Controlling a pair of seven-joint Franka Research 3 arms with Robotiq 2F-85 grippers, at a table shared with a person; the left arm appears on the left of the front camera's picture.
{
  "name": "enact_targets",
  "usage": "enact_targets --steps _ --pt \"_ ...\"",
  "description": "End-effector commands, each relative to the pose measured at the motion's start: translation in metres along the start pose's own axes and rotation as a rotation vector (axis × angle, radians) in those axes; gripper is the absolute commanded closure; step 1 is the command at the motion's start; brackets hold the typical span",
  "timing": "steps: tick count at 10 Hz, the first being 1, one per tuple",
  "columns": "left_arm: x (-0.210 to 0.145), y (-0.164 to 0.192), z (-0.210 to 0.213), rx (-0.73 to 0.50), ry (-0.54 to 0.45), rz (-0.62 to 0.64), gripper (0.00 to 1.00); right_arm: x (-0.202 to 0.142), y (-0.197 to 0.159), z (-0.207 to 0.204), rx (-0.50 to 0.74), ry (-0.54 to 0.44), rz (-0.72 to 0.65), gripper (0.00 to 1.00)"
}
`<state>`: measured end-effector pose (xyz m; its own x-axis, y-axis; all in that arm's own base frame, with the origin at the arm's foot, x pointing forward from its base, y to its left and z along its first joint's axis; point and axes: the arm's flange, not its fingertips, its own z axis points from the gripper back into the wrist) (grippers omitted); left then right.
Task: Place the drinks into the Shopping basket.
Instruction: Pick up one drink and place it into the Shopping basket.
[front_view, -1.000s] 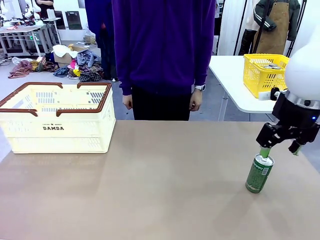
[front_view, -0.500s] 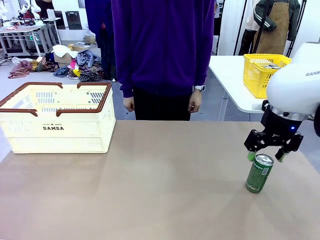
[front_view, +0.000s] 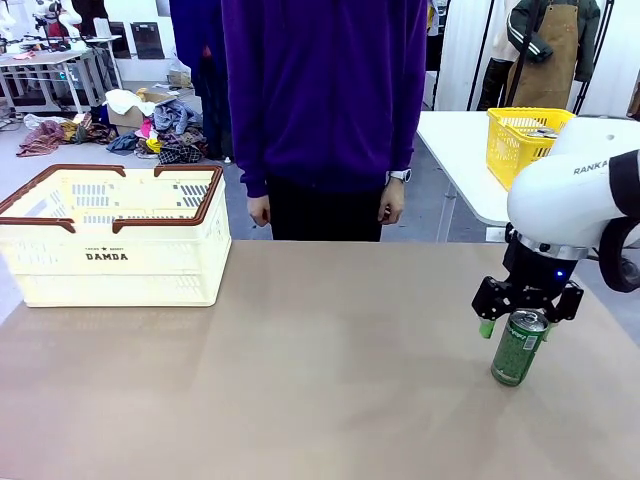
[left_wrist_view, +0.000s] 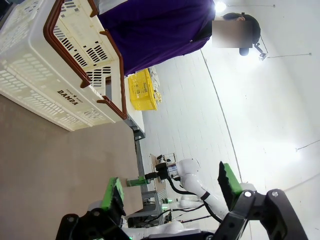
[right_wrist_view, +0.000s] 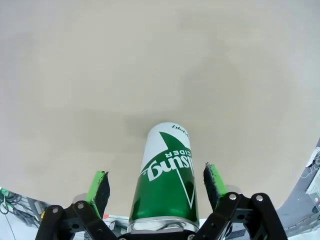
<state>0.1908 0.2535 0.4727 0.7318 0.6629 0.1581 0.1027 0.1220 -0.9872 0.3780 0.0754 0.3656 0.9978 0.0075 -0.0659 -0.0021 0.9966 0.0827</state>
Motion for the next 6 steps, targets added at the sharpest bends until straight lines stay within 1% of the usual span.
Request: enact_targets --steps 1,2,3,4,5,6 --pt "0.0002 -0.0034 0.0002 -0.024 -0.003 0.002 0.0 0.0013 0.006 0.0033 -0.016 -0.041 -0.03 0.0" --pt "0.0002 -0.0034 0.0002 -0.024 -0.003 0.002 0.0 0.0007 0.0058 0.0017 -0.019 -0.036 -0.029 0.0" --pt "0.0002 -0.0034 0.0002 -0.024 -0.003 0.002 0.0 0.0014 0.004 0.0007 -0.042 -0.005 -0.03 0.16" --pt "0.0002 -0.0034 0.0002 -0.024 -0.003 0.002 0.0 0.0016 0.0014 0.001 -0.045 0.022 -0.025 0.72" --pt "0.0002 -0.0034 0.0002 -0.024 -0.003 0.002 0.0 0.0011 -0.0003 0.0019 -0.049 0.02 -0.033 1.0" --pt "0.0002 -0.0034 0.0002 -0.024 -0.003 0.002 0.0 0.001 0.0001 0.0023 -0.059 0.022 -0.033 1.0"
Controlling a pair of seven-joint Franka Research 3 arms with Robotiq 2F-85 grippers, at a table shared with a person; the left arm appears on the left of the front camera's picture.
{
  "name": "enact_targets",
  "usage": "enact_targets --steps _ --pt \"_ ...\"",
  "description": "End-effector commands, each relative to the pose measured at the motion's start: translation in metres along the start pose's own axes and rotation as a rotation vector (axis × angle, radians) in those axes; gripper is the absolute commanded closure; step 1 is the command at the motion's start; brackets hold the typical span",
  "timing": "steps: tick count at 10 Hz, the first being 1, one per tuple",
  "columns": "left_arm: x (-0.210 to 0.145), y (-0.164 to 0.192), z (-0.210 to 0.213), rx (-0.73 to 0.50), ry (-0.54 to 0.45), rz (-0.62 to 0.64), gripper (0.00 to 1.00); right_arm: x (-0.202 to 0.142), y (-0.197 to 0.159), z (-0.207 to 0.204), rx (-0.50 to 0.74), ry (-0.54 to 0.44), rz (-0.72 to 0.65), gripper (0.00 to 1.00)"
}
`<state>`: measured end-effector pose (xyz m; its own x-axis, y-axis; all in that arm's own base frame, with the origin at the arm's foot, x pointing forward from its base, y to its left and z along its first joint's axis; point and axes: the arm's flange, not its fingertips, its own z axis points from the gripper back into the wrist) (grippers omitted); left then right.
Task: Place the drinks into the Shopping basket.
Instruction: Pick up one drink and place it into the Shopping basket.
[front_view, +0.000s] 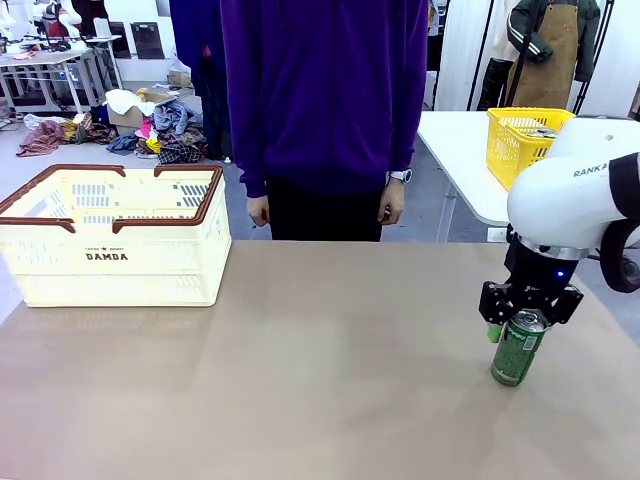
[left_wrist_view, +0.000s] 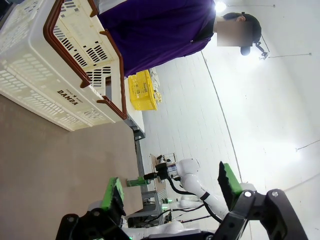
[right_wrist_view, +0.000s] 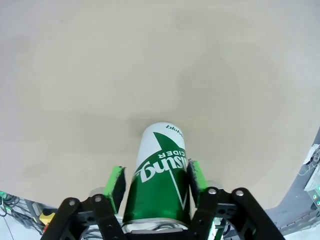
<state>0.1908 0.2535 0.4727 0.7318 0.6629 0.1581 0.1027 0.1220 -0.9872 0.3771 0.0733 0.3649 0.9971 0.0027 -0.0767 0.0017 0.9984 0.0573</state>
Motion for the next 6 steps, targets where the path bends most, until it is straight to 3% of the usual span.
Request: enact_targets --steps 1,6 --pt "0.0002 -0.0034 0.0002 -0.024 -0.003 0.002 0.0 0.0025 0.0028 0.0017 -0.041 0.022 -0.025 1.0" --pt "0.0002 -0.0034 0.0002 -0.024 -0.003 0.002 0.0 0.0039 -0.0008 0.0035 -0.037 0.04 -0.037 1.0"
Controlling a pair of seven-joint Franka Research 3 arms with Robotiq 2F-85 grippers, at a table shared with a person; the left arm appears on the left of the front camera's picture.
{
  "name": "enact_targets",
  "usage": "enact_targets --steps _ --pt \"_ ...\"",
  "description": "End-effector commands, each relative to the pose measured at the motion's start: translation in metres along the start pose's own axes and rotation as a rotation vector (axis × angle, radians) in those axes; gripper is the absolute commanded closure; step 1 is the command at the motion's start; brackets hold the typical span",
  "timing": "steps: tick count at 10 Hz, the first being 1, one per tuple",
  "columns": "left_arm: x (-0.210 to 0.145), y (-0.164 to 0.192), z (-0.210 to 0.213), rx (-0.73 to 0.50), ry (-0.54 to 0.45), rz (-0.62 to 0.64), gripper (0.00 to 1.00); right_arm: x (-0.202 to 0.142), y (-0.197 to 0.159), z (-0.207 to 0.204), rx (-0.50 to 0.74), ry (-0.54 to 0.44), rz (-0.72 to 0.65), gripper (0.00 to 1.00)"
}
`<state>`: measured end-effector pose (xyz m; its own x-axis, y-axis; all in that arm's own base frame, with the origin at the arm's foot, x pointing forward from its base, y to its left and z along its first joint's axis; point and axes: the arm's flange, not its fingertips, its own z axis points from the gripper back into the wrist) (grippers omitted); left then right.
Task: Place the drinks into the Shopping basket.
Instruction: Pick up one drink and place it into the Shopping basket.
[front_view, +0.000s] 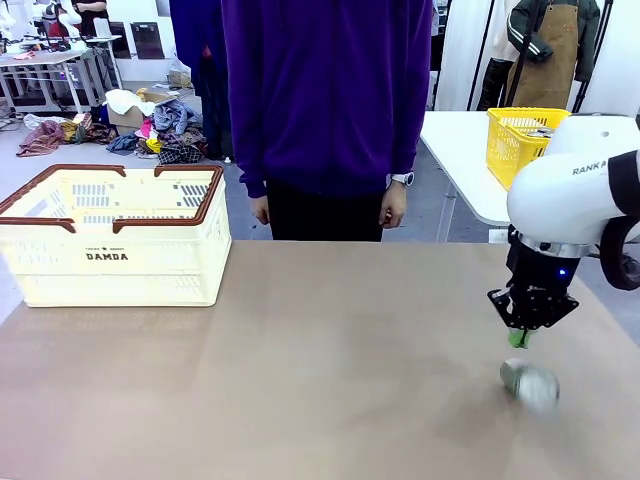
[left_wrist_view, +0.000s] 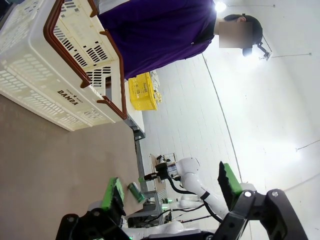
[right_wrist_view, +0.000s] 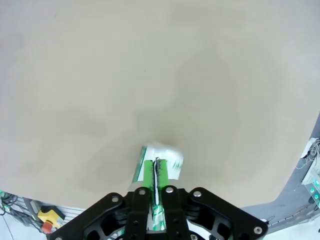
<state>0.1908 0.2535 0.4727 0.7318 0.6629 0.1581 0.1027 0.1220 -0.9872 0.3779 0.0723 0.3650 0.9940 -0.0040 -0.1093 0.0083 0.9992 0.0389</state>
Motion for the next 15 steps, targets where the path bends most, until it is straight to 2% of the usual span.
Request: enact_targets --steps 1,6,7,8,15 --pt "0.0 -0.003 0.0 -0.024 -0.003 0.002 0.0 0.003 0.0 0.003 -0.02 0.007 -0.029 1.0" --pt "0.0 -0.003 0.0 -0.024 -0.003 0.002 0.0 0.003 -0.002 0.005 0.005 0.009 -0.008 1.0" --pt "0.0 -0.003 0.0 -0.024 -0.003 0.002 0.0 0.003 -0.003 0.006 0.023 0.014 -0.031 0.44" --pt "0.0 -0.003 0.0 -0.024 -0.003 0.002 0.0 0.003 -0.004 0.006 0.023 0.013 -0.035 0.0" --pt "0.0 -0.003 0.0 -0.024 -0.003 0.002 0.0 -0.003 -0.006 0.013 0.012 0.016 -0.054 0.0"
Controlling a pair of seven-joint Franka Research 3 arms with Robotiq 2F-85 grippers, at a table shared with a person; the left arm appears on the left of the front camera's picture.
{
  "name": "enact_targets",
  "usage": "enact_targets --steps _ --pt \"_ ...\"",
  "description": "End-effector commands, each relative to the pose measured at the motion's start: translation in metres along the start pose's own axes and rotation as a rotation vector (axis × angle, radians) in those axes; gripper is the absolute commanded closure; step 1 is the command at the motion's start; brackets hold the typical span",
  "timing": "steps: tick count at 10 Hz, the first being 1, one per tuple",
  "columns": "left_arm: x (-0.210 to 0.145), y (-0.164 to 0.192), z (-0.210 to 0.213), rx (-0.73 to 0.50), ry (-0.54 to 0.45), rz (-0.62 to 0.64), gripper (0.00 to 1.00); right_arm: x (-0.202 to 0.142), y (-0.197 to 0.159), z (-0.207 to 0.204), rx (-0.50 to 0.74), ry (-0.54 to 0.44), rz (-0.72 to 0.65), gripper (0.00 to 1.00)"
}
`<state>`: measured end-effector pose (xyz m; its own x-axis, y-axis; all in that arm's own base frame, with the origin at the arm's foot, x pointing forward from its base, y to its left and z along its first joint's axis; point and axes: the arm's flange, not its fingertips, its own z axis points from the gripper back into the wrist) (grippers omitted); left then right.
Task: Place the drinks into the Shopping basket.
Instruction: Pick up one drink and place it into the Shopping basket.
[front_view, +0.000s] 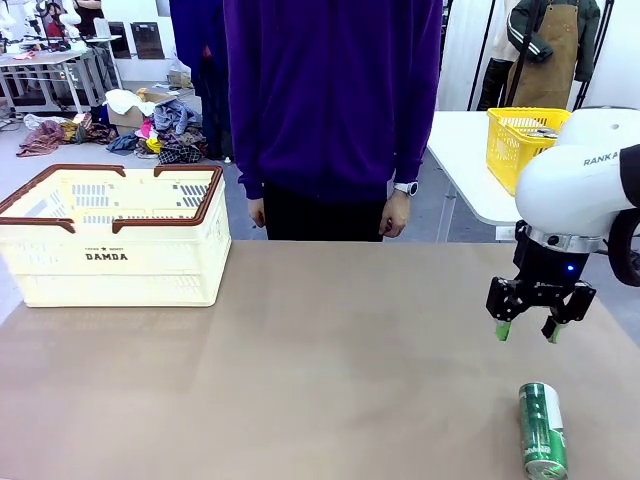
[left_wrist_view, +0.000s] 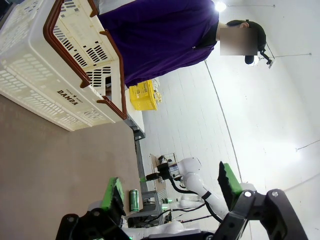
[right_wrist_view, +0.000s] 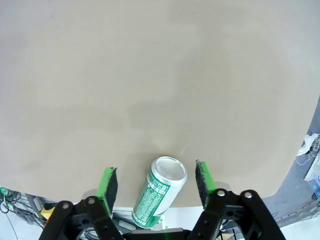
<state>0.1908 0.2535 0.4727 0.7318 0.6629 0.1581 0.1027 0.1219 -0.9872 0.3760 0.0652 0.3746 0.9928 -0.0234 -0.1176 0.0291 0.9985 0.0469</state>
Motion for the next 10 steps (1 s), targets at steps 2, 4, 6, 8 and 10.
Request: enact_targets --steps 2,4,6,8,10 --pt "0.0 -0.003 0.0 -0.024 -0.003 0.002 0.0 0.0 0.001 0.004 0.002 0.01 -0.04 0.0" --pt "0.0 -0.003 0.0 -0.024 -0.003 0.002 0.0 -0.018 -0.002 0.021 -0.017 0.03 -0.067 0.0" --pt "0.0 -0.003 0.0 -0.024 -0.003 0.002 0.0 -0.07 -0.016 0.052 -0.014 0.049 -0.14 0.0" --pt "0.0 -0.003 0.0 -0.024 -0.003 0.002 0.0 -0.105 -0.032 0.043 -0.022 0.139 -0.18 0.0" --pt "0.0 -0.003 0.0 -0.024 -0.003 0.002 0.0 -0.157 -0.072 0.053 0.039 0.199 -0.218 0.0"
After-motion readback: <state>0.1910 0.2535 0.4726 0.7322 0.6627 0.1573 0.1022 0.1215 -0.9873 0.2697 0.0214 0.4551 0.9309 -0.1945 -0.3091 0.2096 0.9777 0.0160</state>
